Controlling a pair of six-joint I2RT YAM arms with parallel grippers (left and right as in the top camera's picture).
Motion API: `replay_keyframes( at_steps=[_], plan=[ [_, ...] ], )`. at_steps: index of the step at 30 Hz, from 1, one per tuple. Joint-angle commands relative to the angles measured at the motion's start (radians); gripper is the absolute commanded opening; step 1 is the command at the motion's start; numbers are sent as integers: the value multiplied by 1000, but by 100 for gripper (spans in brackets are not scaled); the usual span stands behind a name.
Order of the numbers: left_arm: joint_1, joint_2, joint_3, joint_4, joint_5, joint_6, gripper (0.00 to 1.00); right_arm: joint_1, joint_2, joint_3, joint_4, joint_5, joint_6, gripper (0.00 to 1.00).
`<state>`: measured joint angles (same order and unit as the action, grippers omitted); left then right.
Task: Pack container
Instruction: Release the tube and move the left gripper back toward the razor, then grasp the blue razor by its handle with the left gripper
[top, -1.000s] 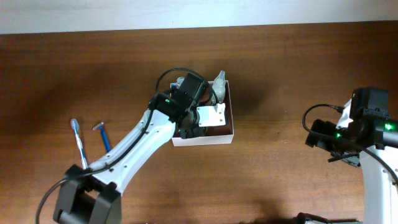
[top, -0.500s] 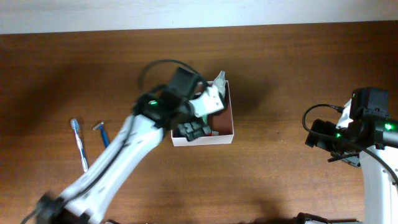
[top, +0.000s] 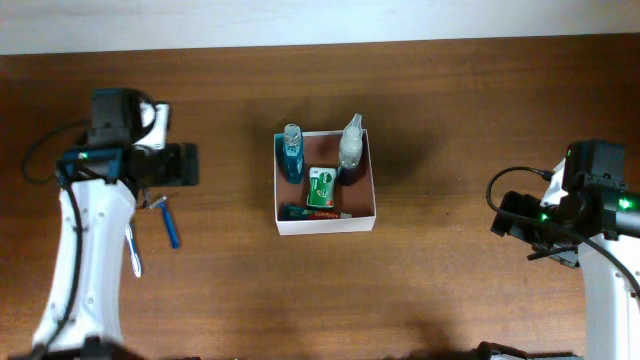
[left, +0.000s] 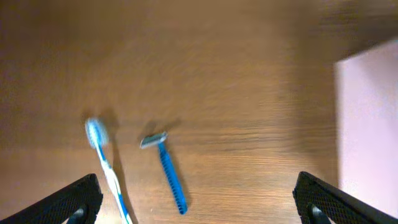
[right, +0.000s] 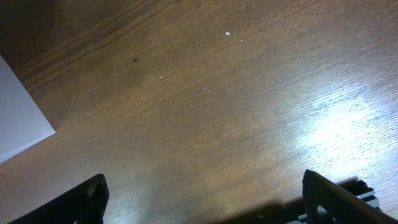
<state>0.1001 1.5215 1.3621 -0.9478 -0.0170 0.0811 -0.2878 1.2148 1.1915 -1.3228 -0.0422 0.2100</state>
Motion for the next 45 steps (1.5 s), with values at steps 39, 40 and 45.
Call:
replay_keyframes(
  at_steps=[39, 40, 45],
  plan=[
    [150, 476, -138, 35, 108, -56, 20, -7, 4, -4, 3, -2, 8, 92],
    [150, 476, -138, 35, 108, -56, 18, -7, 3, -4, 3, -2, 8, 92],
    [150, 475, -137, 35, 108, -56, 9, -7, 3, -4, 3, -2, 8, 92]
  ],
)
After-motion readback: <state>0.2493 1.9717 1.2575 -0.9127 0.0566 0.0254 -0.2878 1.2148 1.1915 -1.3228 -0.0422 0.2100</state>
